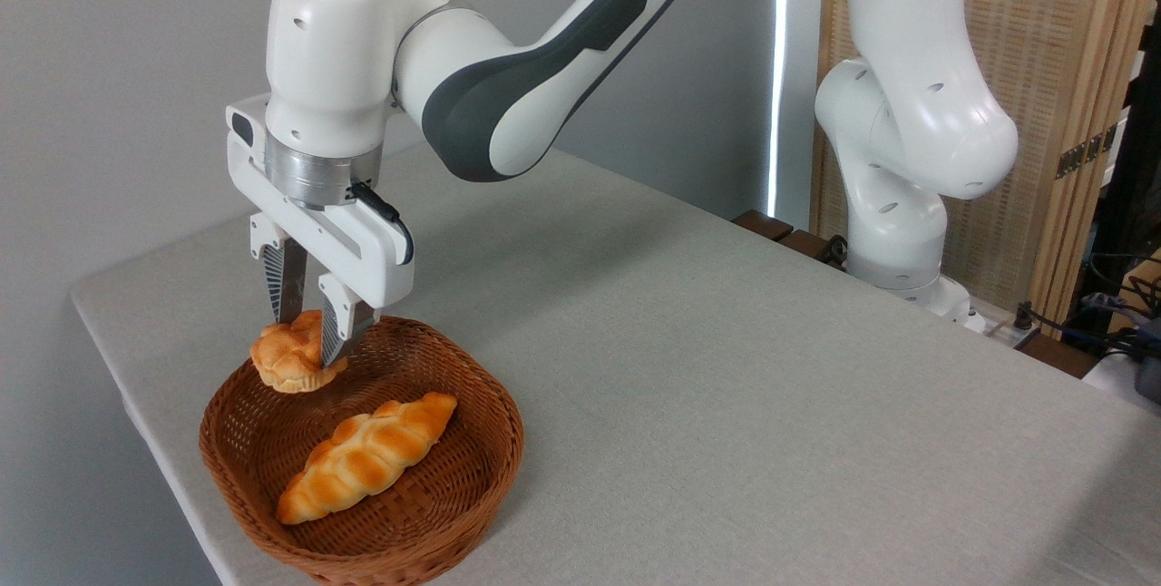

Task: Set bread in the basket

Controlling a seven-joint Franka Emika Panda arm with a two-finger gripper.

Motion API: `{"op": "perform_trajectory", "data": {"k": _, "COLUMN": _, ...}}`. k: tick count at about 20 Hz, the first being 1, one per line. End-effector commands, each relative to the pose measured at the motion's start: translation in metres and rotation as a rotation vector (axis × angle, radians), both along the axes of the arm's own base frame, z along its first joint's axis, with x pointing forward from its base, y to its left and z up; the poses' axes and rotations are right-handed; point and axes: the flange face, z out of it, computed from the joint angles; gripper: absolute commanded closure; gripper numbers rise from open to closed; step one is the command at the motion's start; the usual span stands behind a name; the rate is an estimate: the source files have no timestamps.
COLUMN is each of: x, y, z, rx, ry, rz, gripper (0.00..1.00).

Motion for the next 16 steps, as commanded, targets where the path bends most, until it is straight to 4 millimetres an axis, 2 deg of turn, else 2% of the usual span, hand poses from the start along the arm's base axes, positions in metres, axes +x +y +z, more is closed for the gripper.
{"op": "perform_trajectory", "data": {"k": 1, "x": 0.003, "y": 0.001, "z": 0.004, "rx": -0.023, "ry": -0.011, "rz": 0.016, "gripper": 0.01}}
{"op": "perform_trajectory", "data": {"k": 8, "x": 0.003, "y": 0.004, "z": 0.006, "rx": -0.032, "ry": -0.008, "rz": 0.026, "gripper": 0.00}}
{"op": "perform_trajectory", "data": {"k": 11, "x": -0.002, "y": 0.009, "z": 0.015, "rx": -0.027, "ry": 0.010, "rz": 0.022, "gripper": 0.00}}
{"op": "perform_trajectory", "data": {"k": 12, "x": -0.008, "y": 0.011, "z": 0.026, "rx": -0.028, "ry": 0.014, "rz": 0.011, "gripper": 0.00}}
{"op": "perform_trajectory", "data": {"k": 14, "x": -0.015, "y": 0.034, "z": 0.041, "rx": -0.024, "ry": 0.043, "rz": 0.018, "gripper": 0.00}}
{"op": "perform_trajectory", "data": {"k": 16, "x": -0.028, "y": 0.050, "z": 0.057, "rx": 0.051, "ry": 0.067, "rz": -0.015, "gripper": 0.00}}
